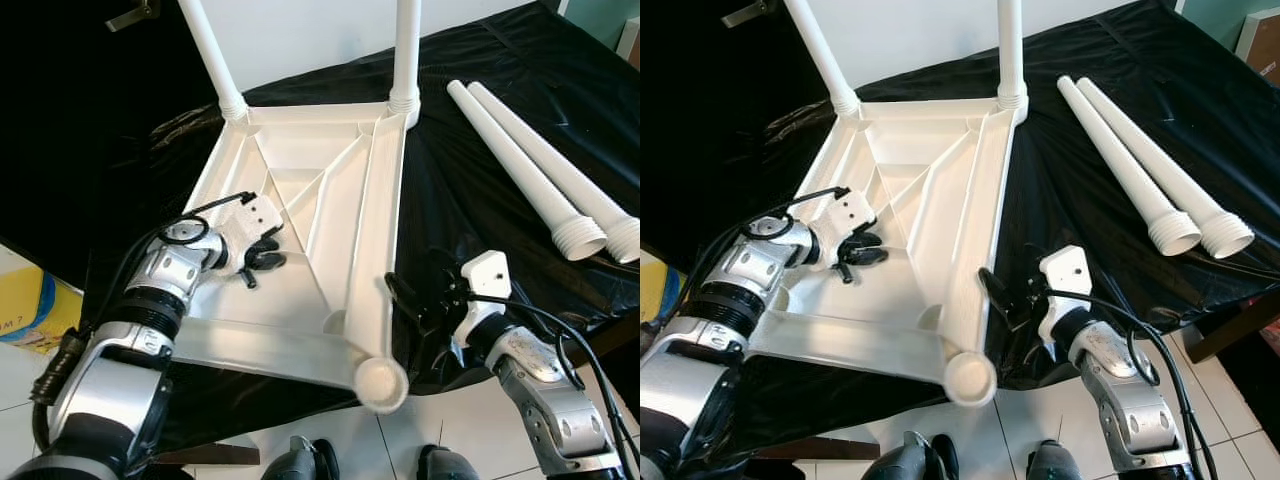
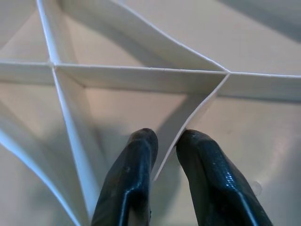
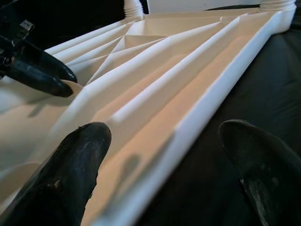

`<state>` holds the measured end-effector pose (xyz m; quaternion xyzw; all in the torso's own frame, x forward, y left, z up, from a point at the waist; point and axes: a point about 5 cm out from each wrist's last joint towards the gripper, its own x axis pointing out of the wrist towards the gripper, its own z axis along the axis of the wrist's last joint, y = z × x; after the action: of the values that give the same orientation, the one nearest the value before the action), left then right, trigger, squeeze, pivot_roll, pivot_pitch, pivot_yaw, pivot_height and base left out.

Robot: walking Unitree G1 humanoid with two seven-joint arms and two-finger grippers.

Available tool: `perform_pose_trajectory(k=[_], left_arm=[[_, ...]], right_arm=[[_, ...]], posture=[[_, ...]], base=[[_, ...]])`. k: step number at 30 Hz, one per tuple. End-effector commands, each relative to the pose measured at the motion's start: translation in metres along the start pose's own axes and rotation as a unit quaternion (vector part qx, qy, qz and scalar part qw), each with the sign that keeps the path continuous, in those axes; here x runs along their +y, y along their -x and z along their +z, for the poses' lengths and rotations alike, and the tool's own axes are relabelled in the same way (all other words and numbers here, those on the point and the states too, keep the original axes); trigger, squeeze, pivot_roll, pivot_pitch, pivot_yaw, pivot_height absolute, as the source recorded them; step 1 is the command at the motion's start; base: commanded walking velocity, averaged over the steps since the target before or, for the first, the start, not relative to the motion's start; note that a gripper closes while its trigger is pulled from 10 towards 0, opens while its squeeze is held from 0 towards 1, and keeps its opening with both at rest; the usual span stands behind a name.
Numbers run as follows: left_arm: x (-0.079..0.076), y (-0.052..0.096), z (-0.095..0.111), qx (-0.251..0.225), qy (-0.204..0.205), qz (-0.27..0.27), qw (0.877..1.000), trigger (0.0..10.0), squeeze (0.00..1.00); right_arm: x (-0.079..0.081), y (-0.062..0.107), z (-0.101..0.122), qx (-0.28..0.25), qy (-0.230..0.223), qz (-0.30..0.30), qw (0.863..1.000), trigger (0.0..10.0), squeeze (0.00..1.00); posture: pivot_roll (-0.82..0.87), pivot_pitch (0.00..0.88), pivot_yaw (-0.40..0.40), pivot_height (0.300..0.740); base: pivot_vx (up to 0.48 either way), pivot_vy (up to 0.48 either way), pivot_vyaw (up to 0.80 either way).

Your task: Building children table

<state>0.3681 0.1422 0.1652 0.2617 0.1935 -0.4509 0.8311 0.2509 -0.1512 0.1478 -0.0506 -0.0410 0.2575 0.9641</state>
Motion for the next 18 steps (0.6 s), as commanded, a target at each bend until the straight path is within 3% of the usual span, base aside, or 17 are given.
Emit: perform_pose_trajectory(k=[1, 2, 3, 4, 5, 11, 12, 15, 16, 17, 18], left_arm=[[0.001, 0.002, -0.015, 0.001, 0.043, 0.032, 0.999, 1.0, 0.0], [0.001, 0.002, -0.015, 0.001, 0.043, 0.032, 0.999, 1.0, 0.0], [-0.003, 0.003, -0.014, -0.008, 0.025, 0.014, 1.0, 10.0, 0.0], [-0.003, 0.003, -0.014, -0.008, 0.025, 0.014, 1.0, 10.0, 0.0], [-0.006, 0.007, -0.013, -0.029, 0.028, -0.004, 0.999, 10.0, 1.0], [-0.006, 0.012, -0.012, -0.04, 0.011, -0.003, 0.999, 10.0, 1.0], [-0.006, 0.015, -0.011, -0.052, 0.004, -0.004, 0.999, 10.0, 0.0], [-0.008, 0.021, -0.009, -0.073, 0.006, -0.01, 0.997, 10.0, 0.0], [-0.012, 0.026, -0.005, -0.099, 0.006, -0.018, 0.995, 10.0, 0.0], [-0.018, 0.032, -0.001, -0.124, 0.016, -0.035, 0.992, 10.0, 1.0], [-0.018, 0.032, -0.001, -0.124, 0.016, -0.035, 0.992, 10.0, 1.0]], right_arm=[[0.002, 0.001, -0.002, 0.006, -0.003, 0.0, 1.0, 10.0, 0.0], [0.002, 0.001, -0.002, 0.006, -0.003, 0.0, 1.0, 10.0, 0.0], [0.002, 0.001, -0.002, 0.006, -0.003, 0.0, 1.0, 10.0, 0.0], [0.002, 0.001, -0.002, 0.006, -0.003, 0.0, 1.0, 10.0, 0.0], [0.001, 0.0, -0.002, 0.006, -0.002, -0.001, 1.0, 10.0, 0.0], [0.0, 0.0, -0.002, 0.006, -0.001, -0.003, 1.0, 10.0, 0.0], [0.0, 0.0, -0.002, 0.006, -0.001, -0.004, 1.0, 10.0, 0.0], [-0.001, 0.0, -0.002, 0.006, 0.0, -0.006, 1.0, 10.0, 0.0], [-0.002, 0.001, -0.002, 0.006, 0.0, -0.008, 1.0, 10.0, 0.0], [-0.002, 0.001, -0.002, 0.004, -0.001, -0.014, 1.0, 10.0, 0.0], [-0.002, 0.001, -0.002, 0.004, -0.001, -0.014, 1.0, 10.0, 0.0]], posture=[[-0.11, 0.151, 0.18, 0.74], [-0.11, 0.151, 0.18, 0.74], [-0.11, 0.151, 0.179, 0.74], [-0.11, 0.151, 0.179, 0.74], [-0.1, 0.154, 0.177, 0.74], [-0.1, 0.159, 0.173, 0.74], [-0.1, 0.161, 0.174, 0.74], [-0.1, 0.161, 0.174, 0.74], [-0.1, 0.163, 0.173, 0.74], [-0.09, 0.163, 0.169, 0.74], [-0.09, 0.163, 0.169, 0.74]], base=[[0.0, 0.0, 0.0], [0.0, 0.0, 0.0], [0.0, 0.0, 0.0], [0.0, 0.0, 0.0], [0.0, 0.0, 0.0], [0.0, 0.0, 0.0], [0.0, 0.0, 0.0], [0.0, 0.0, 0.0], [0.0, 0.0, 0.0], [0.0, 0.0, 0.0], [0.0, 0.0, 0.0]])
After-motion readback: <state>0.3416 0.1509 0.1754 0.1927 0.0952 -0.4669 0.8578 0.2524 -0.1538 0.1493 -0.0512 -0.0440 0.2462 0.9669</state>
